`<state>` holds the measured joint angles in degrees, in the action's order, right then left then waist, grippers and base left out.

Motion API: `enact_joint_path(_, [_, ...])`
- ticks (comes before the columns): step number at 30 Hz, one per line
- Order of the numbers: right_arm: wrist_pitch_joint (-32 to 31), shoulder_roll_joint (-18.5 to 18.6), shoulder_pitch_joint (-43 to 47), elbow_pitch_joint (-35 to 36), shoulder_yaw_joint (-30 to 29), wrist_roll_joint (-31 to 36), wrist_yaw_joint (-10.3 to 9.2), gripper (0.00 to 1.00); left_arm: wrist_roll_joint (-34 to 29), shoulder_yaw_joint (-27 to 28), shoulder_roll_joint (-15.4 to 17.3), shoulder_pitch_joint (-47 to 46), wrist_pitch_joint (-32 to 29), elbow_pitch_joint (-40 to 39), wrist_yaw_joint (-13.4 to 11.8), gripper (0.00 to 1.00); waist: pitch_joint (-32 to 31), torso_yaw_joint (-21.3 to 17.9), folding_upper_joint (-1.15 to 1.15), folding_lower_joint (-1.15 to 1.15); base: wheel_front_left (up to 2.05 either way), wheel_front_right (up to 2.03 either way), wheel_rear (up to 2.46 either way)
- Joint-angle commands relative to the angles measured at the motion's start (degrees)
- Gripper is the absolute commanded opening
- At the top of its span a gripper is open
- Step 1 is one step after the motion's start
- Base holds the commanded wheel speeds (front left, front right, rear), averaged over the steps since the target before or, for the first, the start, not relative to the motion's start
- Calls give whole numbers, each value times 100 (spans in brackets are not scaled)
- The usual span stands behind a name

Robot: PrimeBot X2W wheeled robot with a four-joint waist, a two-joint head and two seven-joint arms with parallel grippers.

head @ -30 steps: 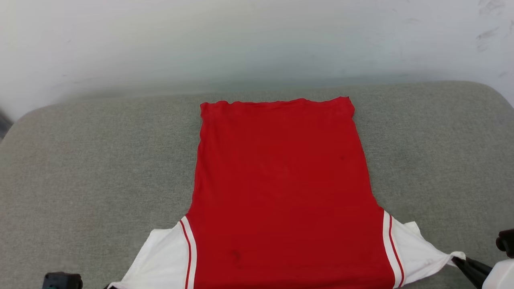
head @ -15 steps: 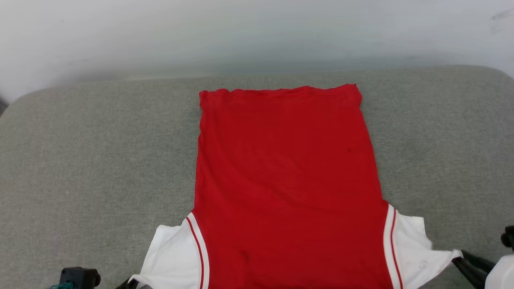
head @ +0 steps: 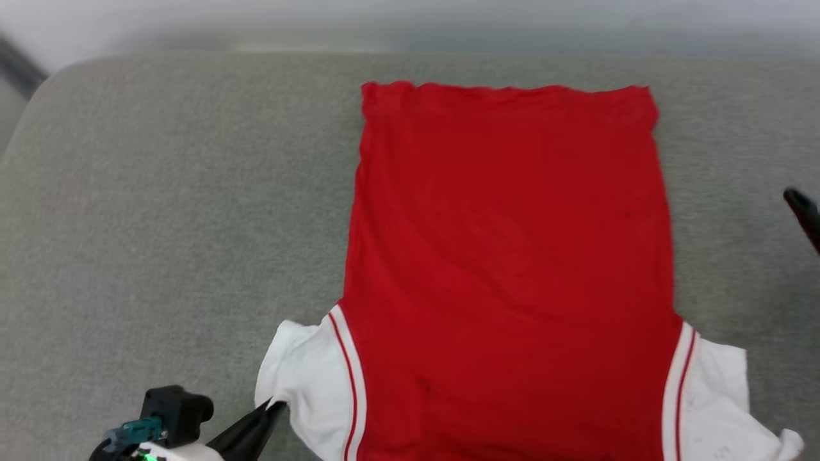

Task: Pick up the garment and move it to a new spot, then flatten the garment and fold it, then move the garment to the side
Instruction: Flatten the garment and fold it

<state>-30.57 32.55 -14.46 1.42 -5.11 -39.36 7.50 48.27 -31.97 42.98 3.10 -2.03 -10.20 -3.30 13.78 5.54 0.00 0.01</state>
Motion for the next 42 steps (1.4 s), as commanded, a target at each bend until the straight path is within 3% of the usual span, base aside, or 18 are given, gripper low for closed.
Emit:
enact_joint_path(1, [-118,-120,-271,-105,-19,119,-2,100,-65,-30,-35,-119,-24,-73,-17,0,306,304,0,-1,0,0,0])
enact_joint_path(8, [-508,-463,-1981,-985,-158,1197,-1,100,-233,-139,-240,-488,-3,-243,65,0,779,720,0,-1,0,0,0])
enact_joint_path(15, [-1854,-540,-3310,-2031,-265,1563,-2,100,-312,-251,-454,-774,22,-208,172,0,1250,1093,0,-1,0,0,0])
enact_joint_path(21, [-2974,-625,-4204,-2589,-754,2138,-2,100,-365,-396,-696,-907,132,-91,269,0,1631,1414,0,-1,0,0,0])
enact_joint_path(29, [-3843,-910,-4526,-2480,-1187,3003,-2,100,-443,-571,-957,-1111,260,93,444,0,1958,1759,0,-1,0,0,0])
enact_joint_path(38, [-4191,-994,-4047,-2282,-1266,3277,-2,98,-542,-749,-1127,-1254,309,212,563,0,2131,1950,0,-1,0,0,0])
enact_joint_path(39, [-4211,-1010,-4004,-2261,-1278,3264,-2,40,-560,-764,-1137,-1270,316,229,568,0,2144,1954,0,-1,0,0,0])
enact_joint_path(40, [-4232,-1023,-3971,-2242,-1287,3236,-2,0,-563,-775,-1157,-1279,324,244,573,0,2152,1957,0,-1,0,0,0])
enact_joint_path(42, [-4273,-1052,-3899,-2196,-1316,3202,-2,0,-557,-772,-1183,-1297,339,282,568,0,2142,1949,0,-1,0,0,0])
